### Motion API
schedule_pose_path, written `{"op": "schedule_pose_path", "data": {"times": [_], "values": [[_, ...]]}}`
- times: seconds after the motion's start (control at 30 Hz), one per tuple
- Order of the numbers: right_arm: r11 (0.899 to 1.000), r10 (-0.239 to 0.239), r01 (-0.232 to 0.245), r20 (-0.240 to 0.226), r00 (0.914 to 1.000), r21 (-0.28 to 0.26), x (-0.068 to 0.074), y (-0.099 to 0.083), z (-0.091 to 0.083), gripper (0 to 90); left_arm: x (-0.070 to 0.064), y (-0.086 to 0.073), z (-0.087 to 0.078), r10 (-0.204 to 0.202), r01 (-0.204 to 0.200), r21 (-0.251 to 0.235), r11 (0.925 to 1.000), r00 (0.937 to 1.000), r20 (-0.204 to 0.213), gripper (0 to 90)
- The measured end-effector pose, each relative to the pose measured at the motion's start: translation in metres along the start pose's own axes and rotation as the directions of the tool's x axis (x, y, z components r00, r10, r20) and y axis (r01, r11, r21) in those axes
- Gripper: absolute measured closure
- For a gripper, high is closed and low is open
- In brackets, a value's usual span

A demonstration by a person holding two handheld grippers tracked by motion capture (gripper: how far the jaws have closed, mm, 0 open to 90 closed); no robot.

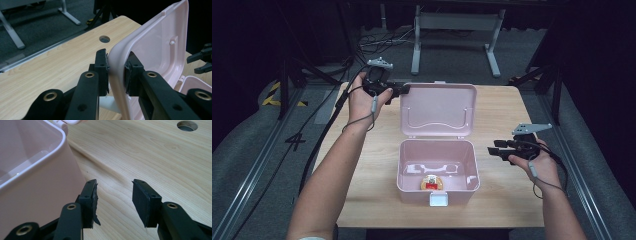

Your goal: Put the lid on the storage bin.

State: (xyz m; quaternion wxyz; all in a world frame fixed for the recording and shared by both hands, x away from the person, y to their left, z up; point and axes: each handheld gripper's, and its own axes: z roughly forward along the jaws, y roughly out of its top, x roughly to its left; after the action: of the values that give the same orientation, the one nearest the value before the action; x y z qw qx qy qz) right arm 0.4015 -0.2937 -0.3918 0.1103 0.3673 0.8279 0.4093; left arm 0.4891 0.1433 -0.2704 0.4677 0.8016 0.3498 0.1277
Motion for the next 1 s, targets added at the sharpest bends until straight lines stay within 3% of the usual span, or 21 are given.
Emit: {"op": "schedule_pose_path", "data": {"times": [0.23,0.67,1.0], "values": [[1.0,-0.007,0.007,0.003,1.0,-0.003,0.002,0.001,-0.001,55.8,-0.009,-0.002,-0.013,0.017,-0.016,-0.025,0.9995,0.999,0.04,73.3],[1.0,-0.023,0.023,-0.004,0.9997,-0.009,0.007,0.002,-0.002,56.4,-0.027,-0.009,-0.034,0.095,-0.091,-0.061,0.994,0.9933,0.066,69.3],[0.999,-0.035,0.035,-0.011,0.9993,-0.01,0.011,0.005,-0.005,56.4,-0.037,-0.017,-0.044,0.117,-0.11,-0.086,0.9902,0.9894,0.085,67.0]]}}
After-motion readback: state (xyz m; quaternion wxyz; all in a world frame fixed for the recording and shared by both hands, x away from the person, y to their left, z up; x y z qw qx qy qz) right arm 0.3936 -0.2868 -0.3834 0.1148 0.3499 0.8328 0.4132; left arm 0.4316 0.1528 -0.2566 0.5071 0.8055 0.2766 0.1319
